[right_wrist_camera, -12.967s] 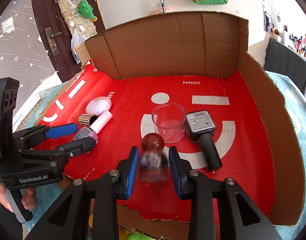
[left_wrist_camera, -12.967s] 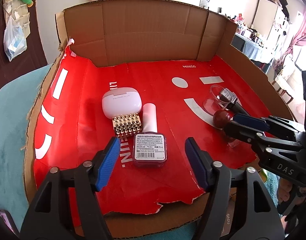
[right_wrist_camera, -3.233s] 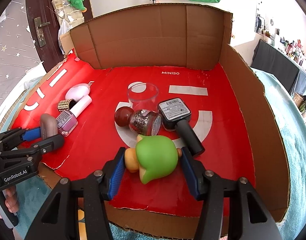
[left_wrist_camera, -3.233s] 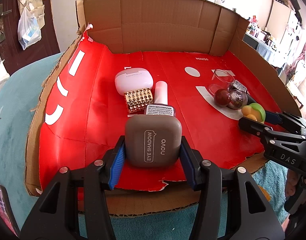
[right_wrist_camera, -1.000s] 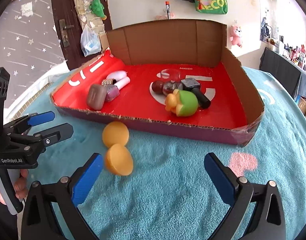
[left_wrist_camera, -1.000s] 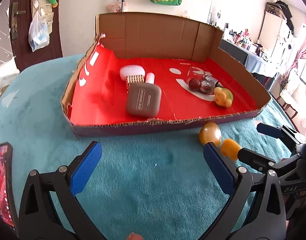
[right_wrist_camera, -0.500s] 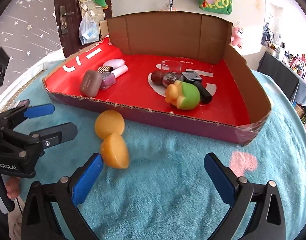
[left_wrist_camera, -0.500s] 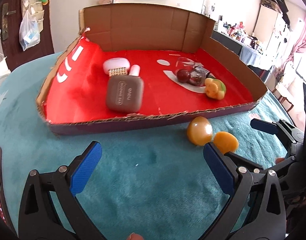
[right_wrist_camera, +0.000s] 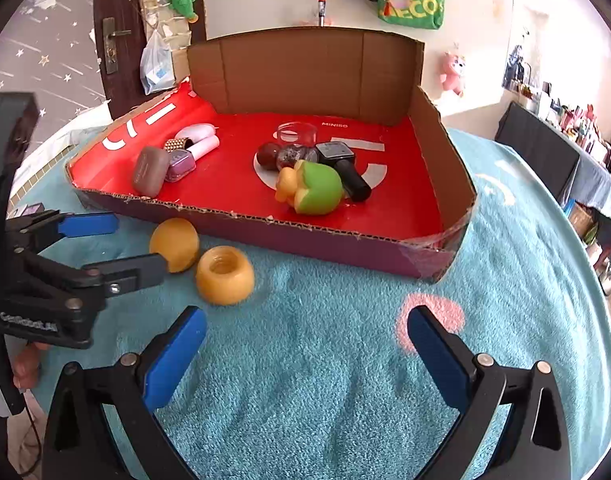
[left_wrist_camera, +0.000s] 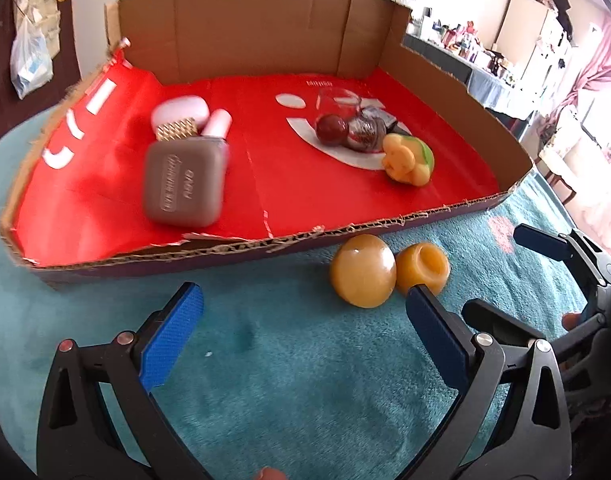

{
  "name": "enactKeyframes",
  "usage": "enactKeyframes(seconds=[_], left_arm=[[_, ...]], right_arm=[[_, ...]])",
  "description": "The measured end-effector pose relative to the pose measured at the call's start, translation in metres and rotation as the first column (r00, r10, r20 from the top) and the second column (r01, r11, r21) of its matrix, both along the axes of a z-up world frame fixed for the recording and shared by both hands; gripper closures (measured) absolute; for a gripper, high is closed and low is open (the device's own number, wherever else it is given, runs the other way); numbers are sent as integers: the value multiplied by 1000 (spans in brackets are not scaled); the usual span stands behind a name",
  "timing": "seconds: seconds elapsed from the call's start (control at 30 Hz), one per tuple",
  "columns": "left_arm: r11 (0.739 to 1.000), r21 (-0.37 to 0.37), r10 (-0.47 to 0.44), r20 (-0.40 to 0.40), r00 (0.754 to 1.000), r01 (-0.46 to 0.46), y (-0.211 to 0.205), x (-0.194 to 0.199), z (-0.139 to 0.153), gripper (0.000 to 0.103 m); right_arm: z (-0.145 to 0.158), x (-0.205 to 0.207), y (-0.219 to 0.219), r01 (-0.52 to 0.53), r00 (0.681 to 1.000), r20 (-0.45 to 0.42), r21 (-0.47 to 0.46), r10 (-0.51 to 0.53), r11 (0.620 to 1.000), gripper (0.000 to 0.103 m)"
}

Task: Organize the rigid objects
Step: 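Grasp the orange ball with the left tool while the right tool grasps the orange ring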

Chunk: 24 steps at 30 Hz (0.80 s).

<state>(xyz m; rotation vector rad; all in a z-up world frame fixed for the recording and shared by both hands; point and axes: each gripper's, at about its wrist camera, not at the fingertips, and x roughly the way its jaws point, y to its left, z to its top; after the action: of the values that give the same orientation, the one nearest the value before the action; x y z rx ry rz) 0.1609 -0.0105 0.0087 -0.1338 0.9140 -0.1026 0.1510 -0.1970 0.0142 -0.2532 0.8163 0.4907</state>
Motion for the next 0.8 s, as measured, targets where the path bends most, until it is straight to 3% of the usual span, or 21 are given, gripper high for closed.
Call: enactKeyframes(seconds=[0.33,0.57,0.8], left_arm=[[996,88,20,-31,999,-17,-11,15,-7,0],[992,75,102,-20,995,-100,13,2,-6,0],[994,57,90,-11,996,-89,26,-6,-5,1]], right_arm=[[-7,0,12,-46,999,-7,-39,46,998,1],[-4,4,17,-56,998,2,-44,56,997,2],[-8,12,32,-96,995,-22,-52,95,994,17]])
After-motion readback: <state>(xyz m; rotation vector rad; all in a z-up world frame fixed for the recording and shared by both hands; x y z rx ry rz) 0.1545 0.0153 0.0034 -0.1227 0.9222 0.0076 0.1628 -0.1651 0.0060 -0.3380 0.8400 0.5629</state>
